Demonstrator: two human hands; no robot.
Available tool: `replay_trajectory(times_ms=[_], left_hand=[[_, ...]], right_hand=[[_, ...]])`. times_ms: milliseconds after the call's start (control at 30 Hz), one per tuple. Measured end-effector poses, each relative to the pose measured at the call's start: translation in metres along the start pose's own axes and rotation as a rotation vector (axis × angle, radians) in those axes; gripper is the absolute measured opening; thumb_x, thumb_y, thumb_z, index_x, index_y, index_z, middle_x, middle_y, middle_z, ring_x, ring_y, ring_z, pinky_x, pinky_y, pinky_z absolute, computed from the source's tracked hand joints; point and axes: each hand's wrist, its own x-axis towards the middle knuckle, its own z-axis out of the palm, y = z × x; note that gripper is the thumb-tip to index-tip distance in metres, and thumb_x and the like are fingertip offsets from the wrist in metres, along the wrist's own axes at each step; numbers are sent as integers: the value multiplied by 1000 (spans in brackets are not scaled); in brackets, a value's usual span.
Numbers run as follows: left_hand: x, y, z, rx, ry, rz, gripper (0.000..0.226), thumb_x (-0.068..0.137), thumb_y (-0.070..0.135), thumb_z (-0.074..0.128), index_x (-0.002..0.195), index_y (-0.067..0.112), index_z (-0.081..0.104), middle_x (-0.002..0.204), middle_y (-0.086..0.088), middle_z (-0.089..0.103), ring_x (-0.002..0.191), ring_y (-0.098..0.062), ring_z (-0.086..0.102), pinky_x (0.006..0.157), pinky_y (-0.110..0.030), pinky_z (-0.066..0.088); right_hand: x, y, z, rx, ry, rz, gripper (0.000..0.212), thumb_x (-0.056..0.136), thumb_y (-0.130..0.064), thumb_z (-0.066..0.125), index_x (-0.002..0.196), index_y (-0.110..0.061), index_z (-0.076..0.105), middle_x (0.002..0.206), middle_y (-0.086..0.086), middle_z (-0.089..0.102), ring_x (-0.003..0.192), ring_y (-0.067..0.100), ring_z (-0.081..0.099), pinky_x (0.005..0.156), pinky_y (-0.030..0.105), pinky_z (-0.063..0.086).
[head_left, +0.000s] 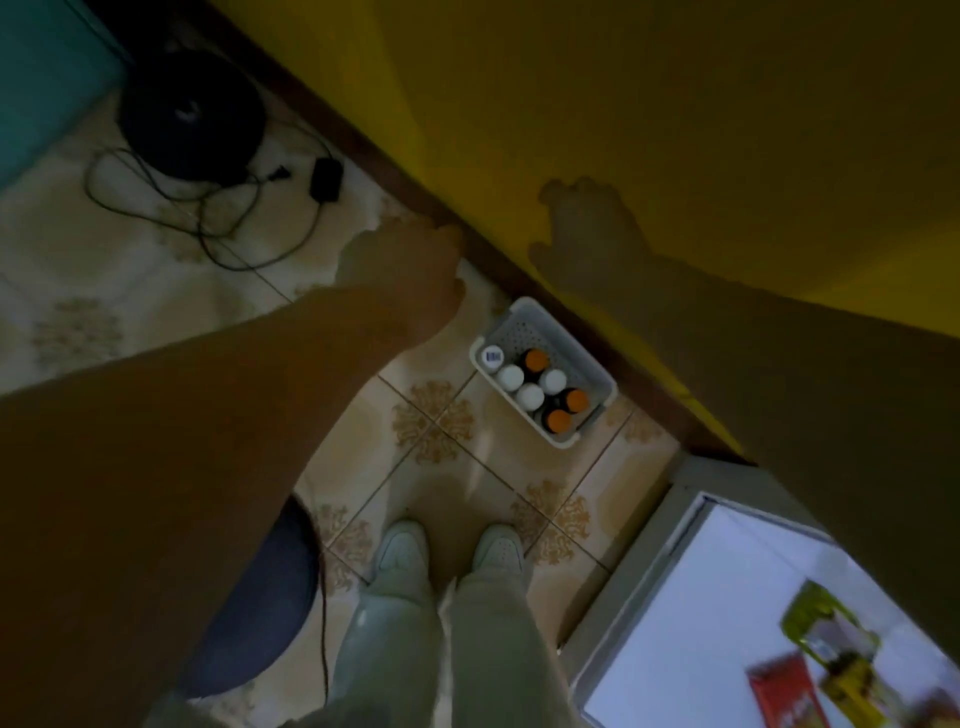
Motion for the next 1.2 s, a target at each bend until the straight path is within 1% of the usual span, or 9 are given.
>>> replay_trajectory(times_ms=[100,267,433,633,700,767,967,1133,1200], left_hand=[[-29,-7,-84,-14,89,-4,33,97,26,45,121,4,51,114,-19,55,102,-31,55,73,-34,42],[-86,-15,-240,0,165,-65,30,97,29,44,116,6,50,108,-15,52,99,-33,52,74,-41,48],[-140,-11,-387,31,213,-90,38,97,33,45,125,8,48,113,-15,52,101,-33,53,80,-43,50],[-182,38,-513,52,357,-22,37,94,32,49,125,13,51,126,-14,53,118,-31,51,84,-38,45],[-190,64,-544,49,408,20,34,94,31,48,123,14,50,125,-13,53,116,-30,51,80,-37,43],[-195,94,-571,25,441,86,34,94,30,47,124,14,50,123,-11,52,114,-28,51,78,-35,41],[-208,220,-633,45,463,393,38,93,35,49,127,16,49,127,-8,52,119,-27,48,93,-38,44],[-248,368,-647,58,392,793,41,94,37,48,129,15,48,129,-9,52,116,-25,51,92,-34,45],[-277,426,-641,48,361,959,43,95,38,48,130,13,47,131,-9,52,116,-26,51,92,-34,44]], right_hand=[[-24,-40,-93,-37,60,-94,44,96,-25,53,135,-8,41,133,19,44,122,35,41,95,43,38],[-72,-92,-248,-92,180,-130,40,96,-20,52,133,-9,42,131,17,43,123,34,40,89,42,42],[-128,-123,-390,-171,277,-101,39,94,-18,53,131,-7,46,129,18,47,115,36,48,86,45,48],[-197,-127,-519,-217,435,-26,43,92,-17,51,134,-8,42,128,18,45,117,35,45,83,38,42],[-224,-114,-551,-209,498,14,42,92,-18,51,132,-8,43,125,16,46,116,34,45,81,37,42],[-255,-94,-580,-208,555,81,42,91,-19,51,131,-8,44,124,16,46,115,33,45,82,36,43],[-373,-12,-638,-224,730,309,37,92,-19,50,128,-8,47,123,14,48,115,31,46,85,36,43],[-505,59,-648,-264,857,568,33,95,-26,48,123,-9,49,121,12,50,112,29,47,90,40,46],[-560,79,-643,-252,888,708,31,94,-20,48,122,-8,50,121,13,50,112,30,49,90,39,45]])
